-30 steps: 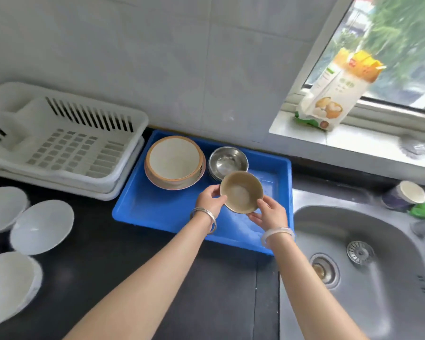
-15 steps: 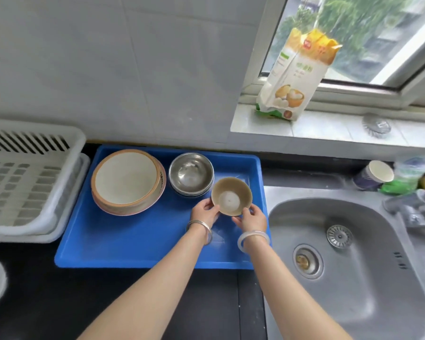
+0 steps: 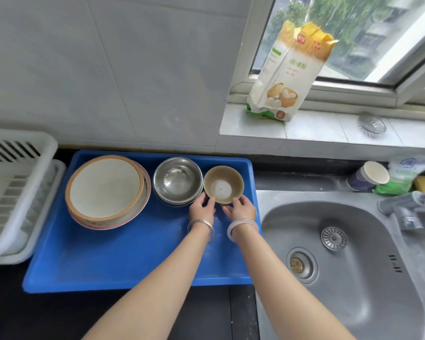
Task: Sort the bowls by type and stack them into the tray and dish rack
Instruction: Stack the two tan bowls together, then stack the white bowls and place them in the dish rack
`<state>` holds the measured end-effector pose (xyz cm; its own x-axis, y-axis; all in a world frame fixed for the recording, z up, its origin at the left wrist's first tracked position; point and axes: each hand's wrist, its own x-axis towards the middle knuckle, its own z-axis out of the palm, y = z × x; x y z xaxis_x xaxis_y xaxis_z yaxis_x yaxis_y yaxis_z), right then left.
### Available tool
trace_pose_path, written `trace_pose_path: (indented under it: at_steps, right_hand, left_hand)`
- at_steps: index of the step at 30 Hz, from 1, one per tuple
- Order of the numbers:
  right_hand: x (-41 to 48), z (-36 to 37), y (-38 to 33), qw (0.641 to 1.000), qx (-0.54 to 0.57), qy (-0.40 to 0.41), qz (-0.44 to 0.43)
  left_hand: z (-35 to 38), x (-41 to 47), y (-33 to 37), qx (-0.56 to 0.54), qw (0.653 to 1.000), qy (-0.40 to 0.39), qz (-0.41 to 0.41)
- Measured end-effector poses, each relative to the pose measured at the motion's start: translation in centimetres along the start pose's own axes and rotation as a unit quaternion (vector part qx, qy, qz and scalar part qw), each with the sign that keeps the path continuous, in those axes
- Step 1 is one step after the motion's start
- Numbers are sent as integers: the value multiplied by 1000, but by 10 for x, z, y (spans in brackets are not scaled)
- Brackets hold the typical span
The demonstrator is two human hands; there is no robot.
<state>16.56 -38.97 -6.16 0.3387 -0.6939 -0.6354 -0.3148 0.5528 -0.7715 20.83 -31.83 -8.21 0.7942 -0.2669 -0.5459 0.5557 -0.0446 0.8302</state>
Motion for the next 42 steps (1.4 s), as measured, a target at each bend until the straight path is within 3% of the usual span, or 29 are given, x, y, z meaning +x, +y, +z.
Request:
trace_pose_path:
  at_steps: [18,23,27,31,37,42]
  right_hand:
    - [-17,-13,-10,997,-44,-62,32]
    - [-50,-30,3,983,-167,-63,-52]
    - [-89,-25,15,948,-273,-89,-135]
    - [-137,5,34,907,-341,-157,-192]
    - [-210,78,93,814,-436,-299,-241]
    - [-263,147,145,724,-503,-404,-243]
  left_hand:
    - [-9,-26,7,97,995,3,-1]
    - [-43,-62,18,166,986,-9,29]
    - [-91,-97,25,231,969,6,87]
    - [-156,-138,26,256,954,79,130]
    - [-270,-197,1,281,904,279,158]
    - [-358,-232,-29,276,843,449,109]
